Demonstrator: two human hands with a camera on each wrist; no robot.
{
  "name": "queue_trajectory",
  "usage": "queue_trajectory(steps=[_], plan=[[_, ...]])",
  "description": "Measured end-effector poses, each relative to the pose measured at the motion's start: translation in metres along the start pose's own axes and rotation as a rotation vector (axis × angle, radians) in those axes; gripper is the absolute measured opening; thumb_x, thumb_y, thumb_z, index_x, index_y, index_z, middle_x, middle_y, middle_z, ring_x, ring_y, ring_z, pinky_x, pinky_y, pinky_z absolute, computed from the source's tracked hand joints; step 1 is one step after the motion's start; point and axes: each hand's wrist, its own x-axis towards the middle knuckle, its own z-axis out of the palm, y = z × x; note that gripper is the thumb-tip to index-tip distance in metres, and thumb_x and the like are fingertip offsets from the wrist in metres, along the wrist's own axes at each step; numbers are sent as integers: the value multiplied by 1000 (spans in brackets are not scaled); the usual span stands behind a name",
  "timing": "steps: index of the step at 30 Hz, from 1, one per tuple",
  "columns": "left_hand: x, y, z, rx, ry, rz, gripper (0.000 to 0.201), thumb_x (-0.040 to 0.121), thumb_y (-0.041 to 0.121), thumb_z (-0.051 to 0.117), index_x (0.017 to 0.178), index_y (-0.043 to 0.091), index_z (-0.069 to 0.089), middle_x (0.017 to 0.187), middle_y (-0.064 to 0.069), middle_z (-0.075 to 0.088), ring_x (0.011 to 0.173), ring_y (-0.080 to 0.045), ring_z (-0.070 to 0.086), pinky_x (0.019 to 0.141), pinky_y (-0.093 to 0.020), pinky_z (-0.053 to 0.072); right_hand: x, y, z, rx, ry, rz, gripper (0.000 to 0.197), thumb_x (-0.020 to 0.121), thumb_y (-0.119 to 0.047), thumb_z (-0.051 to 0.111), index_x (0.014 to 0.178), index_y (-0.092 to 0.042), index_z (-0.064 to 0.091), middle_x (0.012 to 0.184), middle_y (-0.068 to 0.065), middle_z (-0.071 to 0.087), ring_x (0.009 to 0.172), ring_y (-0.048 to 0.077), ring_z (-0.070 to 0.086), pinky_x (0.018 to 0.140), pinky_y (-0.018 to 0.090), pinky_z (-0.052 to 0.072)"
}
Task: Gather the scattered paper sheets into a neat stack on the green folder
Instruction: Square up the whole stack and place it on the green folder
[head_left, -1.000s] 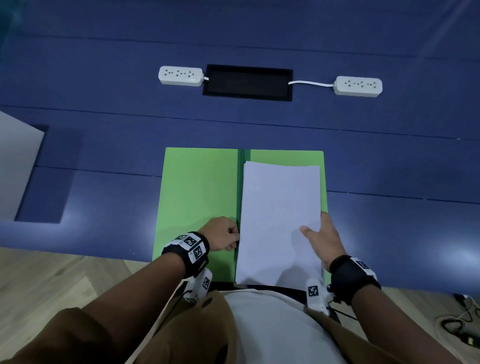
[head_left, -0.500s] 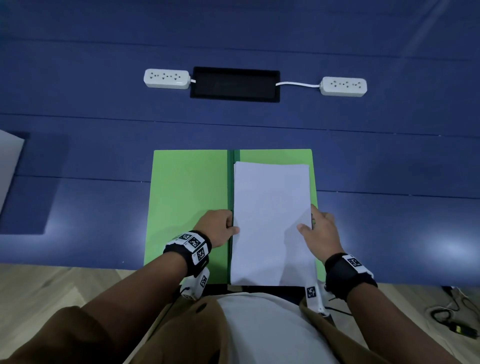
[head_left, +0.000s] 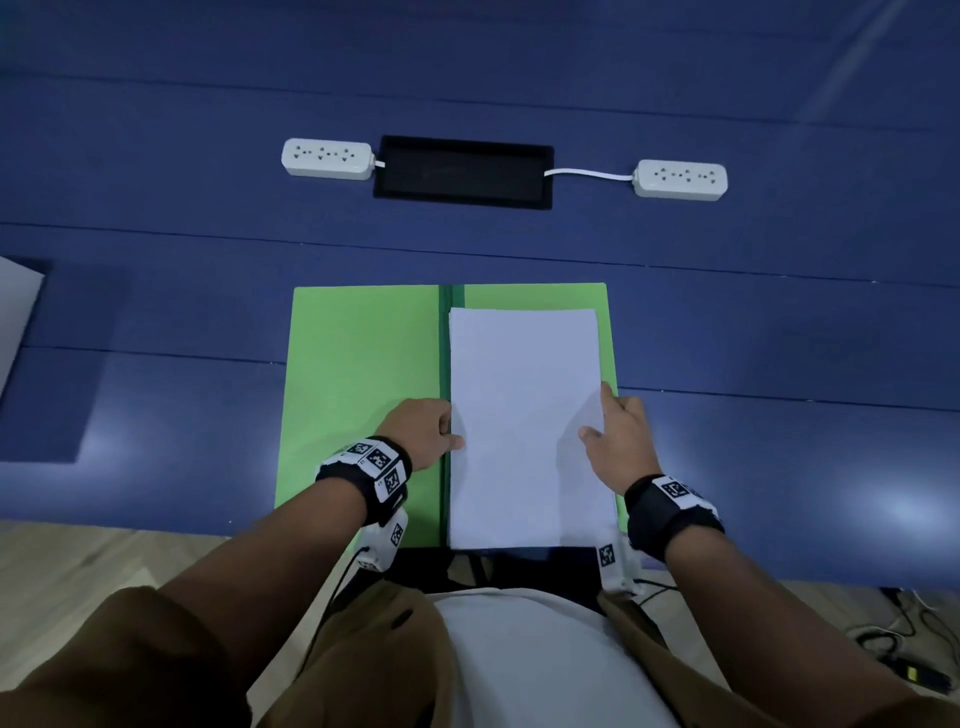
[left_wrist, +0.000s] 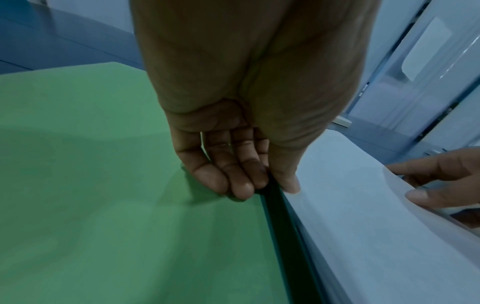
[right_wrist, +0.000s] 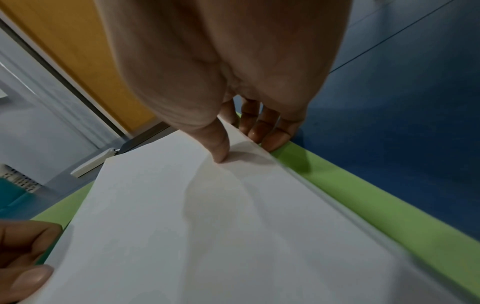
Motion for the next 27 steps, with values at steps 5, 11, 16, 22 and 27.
queue_trajectory(steps=[5,11,16,22,27], plan=[[-1,-2,-12,-19,-6,-4,30,96,42,68,89,18,53,90,-1,63,86,-25,61,74,-36,49,11,-12,-7,-48,0,-25,72,105,-17,57,166,-9,20,145,14,35,132,31,47,109,29,37],[-40,-95,-36,-133,340,-556,88,79,74,70,140,14,45,142,-23,38,130,-49,45,107,-58,45,-2,13,-20,50,-3,81,63,90,-29,74,147,-20,47,137,10,37,127,31,48,115,37,40],[-50,-131,-40,-410,246,-737,107,74,67,81,147,12,27,151,-23,25,126,-53,48,100,-60,51,-6,15,-22,73,-84,154,71,84,-34,82,144,-19,48,140,11,47,118,27,55,107,42,49],[-39,-150,-43,-523,291,-687,113,63,71,86,141,6,35,141,-24,49,121,-46,57,98,-54,53,-3,14,-23,142,-103,180,69,76,-39,86,134,-21,52,132,6,55,107,26,66,92,52,61],[-46,-174,-62,-610,221,-508,64,76,71,76,83,8,67,88,-10,70,91,-31,68,87,-42,52,-10,19,-27,334,-102,243,57,86,-23,87,131,-17,53,124,4,56,96,21,66,78,40,63]])
